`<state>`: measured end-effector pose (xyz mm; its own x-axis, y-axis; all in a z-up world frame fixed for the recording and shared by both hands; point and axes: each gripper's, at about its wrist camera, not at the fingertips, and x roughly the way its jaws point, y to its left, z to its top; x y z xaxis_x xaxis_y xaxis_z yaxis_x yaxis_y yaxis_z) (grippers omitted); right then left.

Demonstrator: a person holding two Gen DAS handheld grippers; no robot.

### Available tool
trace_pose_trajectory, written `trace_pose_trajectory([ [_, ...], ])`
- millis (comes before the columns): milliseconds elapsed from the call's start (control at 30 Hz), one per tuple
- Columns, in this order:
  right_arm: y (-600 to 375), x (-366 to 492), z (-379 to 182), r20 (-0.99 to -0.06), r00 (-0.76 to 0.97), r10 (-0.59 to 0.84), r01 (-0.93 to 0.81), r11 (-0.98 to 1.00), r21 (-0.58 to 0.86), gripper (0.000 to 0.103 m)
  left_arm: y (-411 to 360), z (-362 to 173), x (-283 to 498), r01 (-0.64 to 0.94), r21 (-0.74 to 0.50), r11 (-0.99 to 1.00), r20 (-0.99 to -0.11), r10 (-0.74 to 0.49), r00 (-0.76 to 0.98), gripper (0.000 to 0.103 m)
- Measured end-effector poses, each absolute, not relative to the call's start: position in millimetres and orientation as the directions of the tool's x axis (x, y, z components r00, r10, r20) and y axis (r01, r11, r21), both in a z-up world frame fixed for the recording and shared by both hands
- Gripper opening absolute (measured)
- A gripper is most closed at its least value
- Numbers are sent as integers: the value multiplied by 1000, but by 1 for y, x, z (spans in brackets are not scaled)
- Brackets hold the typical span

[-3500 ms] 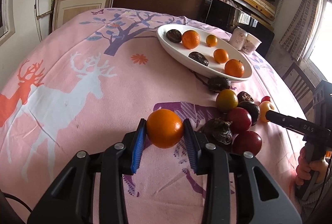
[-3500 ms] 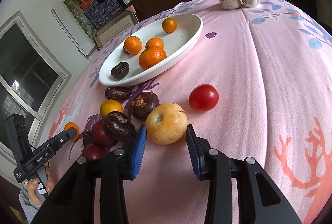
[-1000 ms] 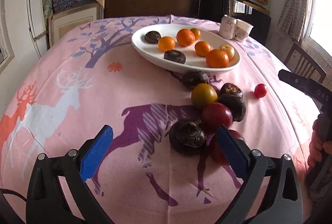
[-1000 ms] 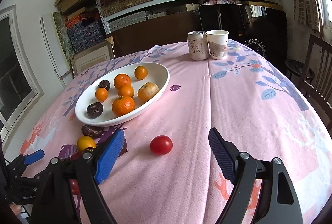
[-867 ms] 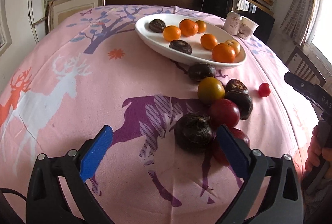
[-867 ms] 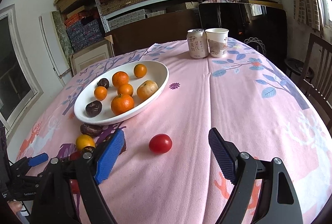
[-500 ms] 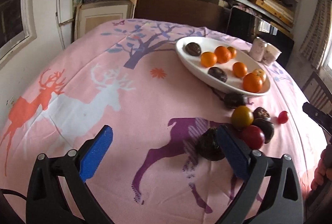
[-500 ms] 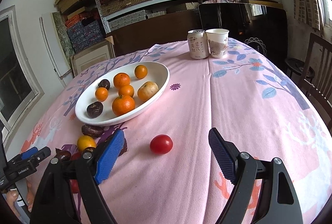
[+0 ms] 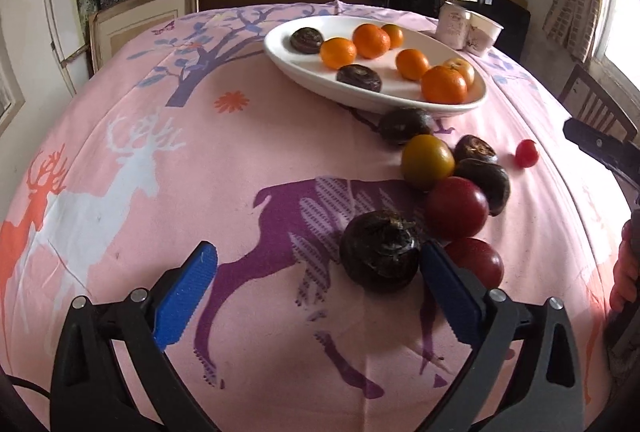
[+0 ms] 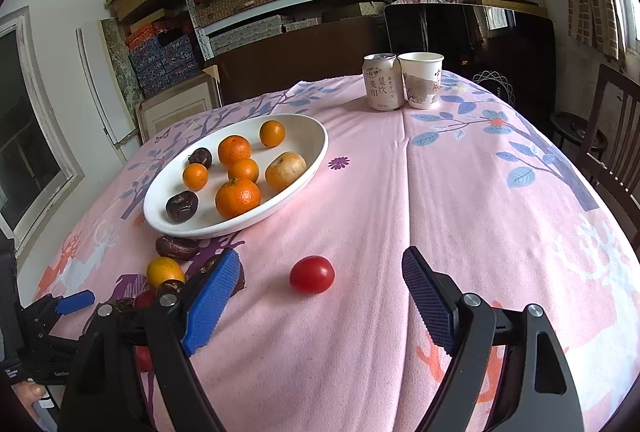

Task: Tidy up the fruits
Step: 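Grasp a dark passion fruit with the left tool while the right tool grasps the red tomato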

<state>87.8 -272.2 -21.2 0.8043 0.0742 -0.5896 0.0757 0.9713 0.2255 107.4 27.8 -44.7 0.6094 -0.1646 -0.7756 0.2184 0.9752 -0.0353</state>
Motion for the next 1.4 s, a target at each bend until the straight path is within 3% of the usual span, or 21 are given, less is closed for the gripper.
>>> trace_pose_trajectory([
  [133,-272,88,-22,-591,803,77,74,971,228,84,56,-42,115,65,-5,998,-766,-46,642,99],
  [300,-271,87,-21,-585,807,82,64,972,225,84,36,-37,108,143,68,987,-738,-47,673,98],
  [433,-270,87,-21,-586,806,82,64,972,224,84,34,-36,115,164,46,985,-738,-77,671,96],
  [533,-270,87,-21,-588,804,82,63,973,221,84,39,-42,126,175,-13,984,-769,-122,628,67],
  [567,-270,87,-21,-589,804,82,63,973,221,84,40,-45,130,178,-34,984,-779,-137,612,63],
  [767,-270,88,-22,-593,801,80,65,973,220,84,41,-48,142,179,-31,983,-781,-136,609,64],
  [800,-270,89,-23,-598,798,80,67,973,219,84,42,-47,142,169,-25,985,-778,-125,615,58],
  [833,-270,90,-25,-605,792,79,69,974,218,84,41,-46,140,172,-18,985,-774,-123,621,46],
  [867,-271,92,-27,-615,785,77,72,974,215,84,39,-46,137,181,-11,983,-772,-123,624,43],
  [1033,-289,99,-36,-642,760,106,112,950,290,84,34,-45,130,208,-19,978,-771,-147,619,43],
  [1167,-294,104,-42,-659,739,138,116,938,326,75,36,-45,131,201,-29,979,-772,-150,618,43],
  [1333,-271,110,-49,-693,706,143,49,967,250,63,35,-45,131,202,-22,979,-773,-145,618,43],
  [1400,-265,114,-54,-711,688,144,31,974,227,48,35,-45,131,202,-23,979,-773,-145,618,43],
])
